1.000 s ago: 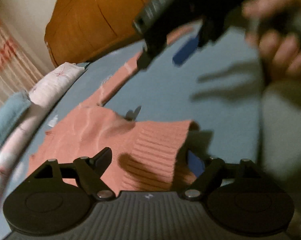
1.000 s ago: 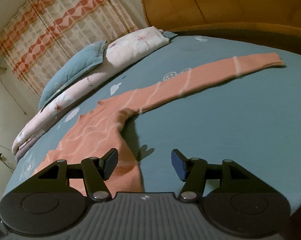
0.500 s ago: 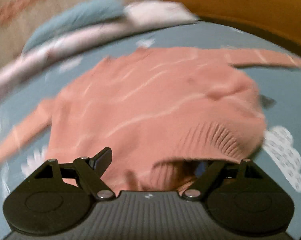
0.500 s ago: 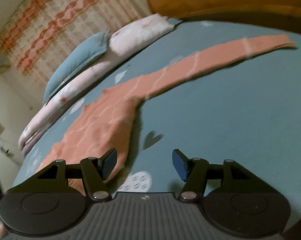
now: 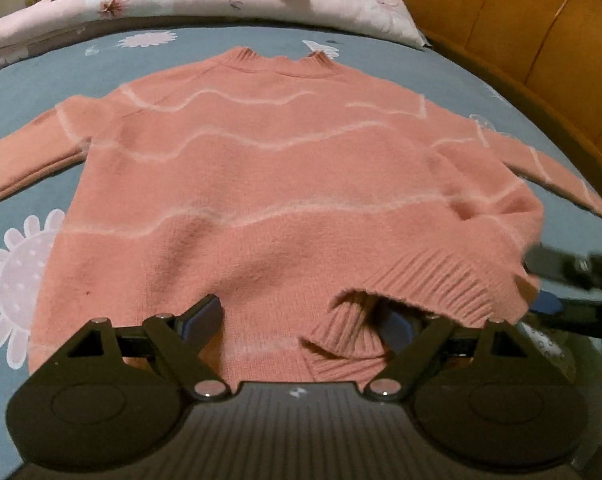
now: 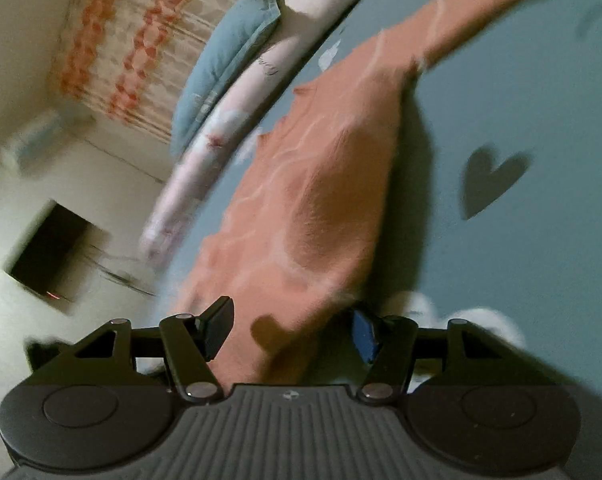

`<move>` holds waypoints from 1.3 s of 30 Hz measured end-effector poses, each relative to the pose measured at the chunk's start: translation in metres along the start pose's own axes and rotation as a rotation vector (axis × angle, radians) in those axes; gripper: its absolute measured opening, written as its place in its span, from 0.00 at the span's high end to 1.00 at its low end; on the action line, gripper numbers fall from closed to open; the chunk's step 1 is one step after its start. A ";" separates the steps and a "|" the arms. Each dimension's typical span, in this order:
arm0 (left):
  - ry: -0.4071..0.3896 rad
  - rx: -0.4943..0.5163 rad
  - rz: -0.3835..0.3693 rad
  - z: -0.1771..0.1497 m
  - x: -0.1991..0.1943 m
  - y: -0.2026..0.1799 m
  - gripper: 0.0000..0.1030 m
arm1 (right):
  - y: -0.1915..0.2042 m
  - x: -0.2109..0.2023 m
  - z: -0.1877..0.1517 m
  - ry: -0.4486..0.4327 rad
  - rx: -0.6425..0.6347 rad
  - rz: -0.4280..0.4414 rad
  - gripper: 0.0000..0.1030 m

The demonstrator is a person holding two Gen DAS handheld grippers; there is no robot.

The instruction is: Fold clothes

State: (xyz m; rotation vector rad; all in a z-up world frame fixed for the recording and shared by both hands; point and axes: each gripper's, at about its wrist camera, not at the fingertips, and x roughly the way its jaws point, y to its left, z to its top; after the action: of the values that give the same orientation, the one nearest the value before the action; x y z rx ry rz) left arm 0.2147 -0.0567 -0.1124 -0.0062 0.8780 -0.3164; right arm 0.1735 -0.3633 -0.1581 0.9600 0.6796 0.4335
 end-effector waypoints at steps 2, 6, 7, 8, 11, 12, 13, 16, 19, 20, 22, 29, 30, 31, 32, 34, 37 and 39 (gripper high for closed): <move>0.004 0.018 -0.012 -0.002 -0.003 0.001 0.18 | 0.005 0.005 0.002 -0.003 0.008 0.040 0.34; 0.032 0.086 -0.062 -0.012 -0.017 -0.007 0.18 | 0.022 -0.012 0.011 -0.093 -0.024 0.149 0.34; 0.037 0.104 -0.083 -0.015 -0.020 -0.011 0.18 | 0.021 -0.010 0.011 -0.097 -0.018 0.153 0.34; 0.043 0.123 -0.103 -0.018 -0.023 -0.015 0.18 | 0.021 -0.009 0.010 -0.100 -0.013 0.156 0.33; 0.051 0.182 -0.161 -0.027 -0.033 -0.029 0.18 | 0.020 -0.002 0.007 -0.099 -0.001 0.154 0.32; 0.050 0.204 -0.178 -0.030 -0.037 -0.033 0.18 | 0.020 0.002 0.004 -0.091 -0.001 0.145 0.32; 0.048 0.223 -0.193 -0.031 -0.039 -0.037 0.18 | 0.020 0.007 0.001 -0.083 0.000 0.136 0.33; 0.037 0.276 -0.203 -0.038 -0.047 -0.046 0.17 | 0.022 0.016 -0.005 -0.077 -0.014 0.102 0.40; 0.026 0.310 -0.184 -0.042 -0.055 -0.047 0.17 | 0.030 0.013 -0.002 -0.097 -0.049 0.030 0.78; 0.023 0.312 -0.184 -0.043 -0.058 -0.046 0.17 | 0.035 0.007 -0.001 -0.094 -0.070 0.013 0.79; 0.016 0.314 -0.183 -0.044 -0.065 -0.044 0.17 | 0.045 -0.005 0.001 -0.086 -0.114 -0.019 0.81; -0.032 0.371 -0.160 -0.045 -0.091 -0.043 0.15 | 0.067 -0.077 0.011 -0.062 -0.230 -0.160 0.85; -0.034 0.379 -0.163 -0.046 -0.094 -0.044 0.15 | 0.067 -0.088 0.014 -0.061 -0.237 -0.186 0.86; -0.036 0.384 -0.164 -0.047 -0.097 -0.044 0.15 | 0.065 -0.098 0.016 -0.064 -0.241 -0.227 0.86; -0.039 0.387 -0.164 -0.048 -0.100 -0.044 0.15 | 0.062 -0.107 0.018 -0.068 -0.245 -0.267 0.86; -0.041 0.394 -0.163 -0.050 -0.104 -0.044 0.15 | 0.047 -0.121 0.019 -0.046 -0.217 -0.347 0.87; -0.040 0.406 -0.134 -0.051 -0.106 -0.042 0.15 | 0.029 -0.125 0.018 -0.032 -0.204 -0.533 0.85; -0.043 0.409 -0.094 -0.050 -0.106 -0.039 0.15 | 0.024 -0.128 0.017 -0.049 -0.210 -0.620 0.84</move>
State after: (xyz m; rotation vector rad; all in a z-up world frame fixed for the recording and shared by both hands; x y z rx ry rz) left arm 0.1030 -0.0586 -0.0593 0.3243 0.7586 -0.5772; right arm 0.0929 -0.4393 -0.0880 0.5201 0.8276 -0.0677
